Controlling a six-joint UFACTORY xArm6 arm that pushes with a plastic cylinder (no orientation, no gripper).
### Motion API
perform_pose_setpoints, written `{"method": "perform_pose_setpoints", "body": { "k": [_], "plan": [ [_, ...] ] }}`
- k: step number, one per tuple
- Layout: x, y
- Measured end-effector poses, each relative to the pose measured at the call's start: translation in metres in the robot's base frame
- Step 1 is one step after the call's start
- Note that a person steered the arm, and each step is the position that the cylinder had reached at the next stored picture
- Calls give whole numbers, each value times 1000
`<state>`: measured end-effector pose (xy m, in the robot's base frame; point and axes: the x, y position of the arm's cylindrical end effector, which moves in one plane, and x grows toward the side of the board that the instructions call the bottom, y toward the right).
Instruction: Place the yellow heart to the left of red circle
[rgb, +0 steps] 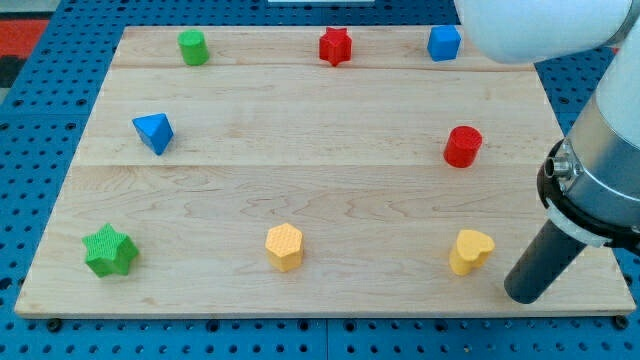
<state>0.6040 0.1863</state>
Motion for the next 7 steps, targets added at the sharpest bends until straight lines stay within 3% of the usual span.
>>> {"method": "perform_pose_setpoints", "body": {
  "k": [4,5,7],
  "plan": [
    [-37,-15],
    [-19,-6],
    [-7,-70]
  ]
}}
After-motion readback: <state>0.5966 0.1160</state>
